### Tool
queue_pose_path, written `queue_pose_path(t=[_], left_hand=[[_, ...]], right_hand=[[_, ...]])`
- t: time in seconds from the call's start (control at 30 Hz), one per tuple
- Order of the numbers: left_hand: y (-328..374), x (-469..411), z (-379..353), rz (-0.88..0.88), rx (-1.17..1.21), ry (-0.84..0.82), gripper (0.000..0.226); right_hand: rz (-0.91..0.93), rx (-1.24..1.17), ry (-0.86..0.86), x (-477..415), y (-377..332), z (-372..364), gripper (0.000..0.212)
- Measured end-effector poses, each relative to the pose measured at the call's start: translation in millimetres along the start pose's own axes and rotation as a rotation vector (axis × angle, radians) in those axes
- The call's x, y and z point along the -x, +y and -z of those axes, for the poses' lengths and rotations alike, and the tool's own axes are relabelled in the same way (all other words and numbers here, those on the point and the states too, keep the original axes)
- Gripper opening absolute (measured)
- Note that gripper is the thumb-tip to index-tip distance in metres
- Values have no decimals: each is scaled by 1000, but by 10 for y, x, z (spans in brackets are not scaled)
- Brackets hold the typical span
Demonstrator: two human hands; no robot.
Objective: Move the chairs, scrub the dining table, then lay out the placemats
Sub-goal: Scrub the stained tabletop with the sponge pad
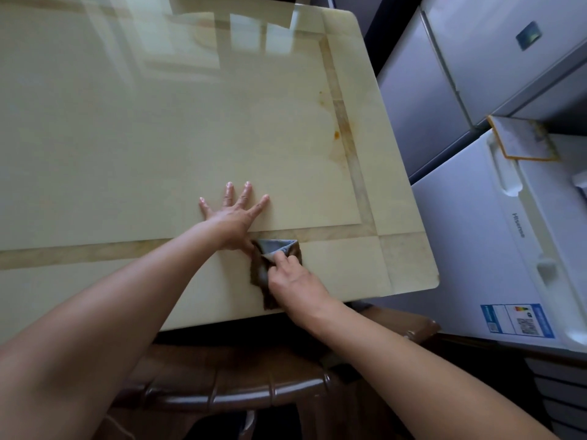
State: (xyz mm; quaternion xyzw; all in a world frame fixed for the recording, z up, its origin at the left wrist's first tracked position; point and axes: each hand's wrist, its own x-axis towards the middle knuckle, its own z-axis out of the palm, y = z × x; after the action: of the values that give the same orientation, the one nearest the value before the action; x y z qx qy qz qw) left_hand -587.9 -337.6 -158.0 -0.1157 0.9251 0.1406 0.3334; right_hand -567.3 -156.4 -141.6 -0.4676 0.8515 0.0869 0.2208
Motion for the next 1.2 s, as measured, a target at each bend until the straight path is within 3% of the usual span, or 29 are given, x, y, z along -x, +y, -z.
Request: queue_pose_path(t=[0.3, 0.5, 0.83, 0.97, 1.07, 1.2], left_hand=[[-18, -2, -10, -10, 23, -1, 124], [-28, -27, -24, 4, 19, 10, 124], [145, -34, 54, 41, -62, 23, 128], [445, -90, 77, -7, -39, 24, 128], [697, -190, 92, -34, -24, 25, 128], [887, -320, 145, -23, 3, 16, 129]], right_hand=[[-109, 48, -152, 358, 896, 106, 20], [-296, 73, -217, 544, 1564, 49, 11], [-440, -34, -97, 736, 1974, -46, 6], [-513, -70, -68, 691, 1895, -37, 16], [-434, -71, -71, 573, 1788, 5, 27], [-100, -65, 34, 276, 1474, 11, 52]])
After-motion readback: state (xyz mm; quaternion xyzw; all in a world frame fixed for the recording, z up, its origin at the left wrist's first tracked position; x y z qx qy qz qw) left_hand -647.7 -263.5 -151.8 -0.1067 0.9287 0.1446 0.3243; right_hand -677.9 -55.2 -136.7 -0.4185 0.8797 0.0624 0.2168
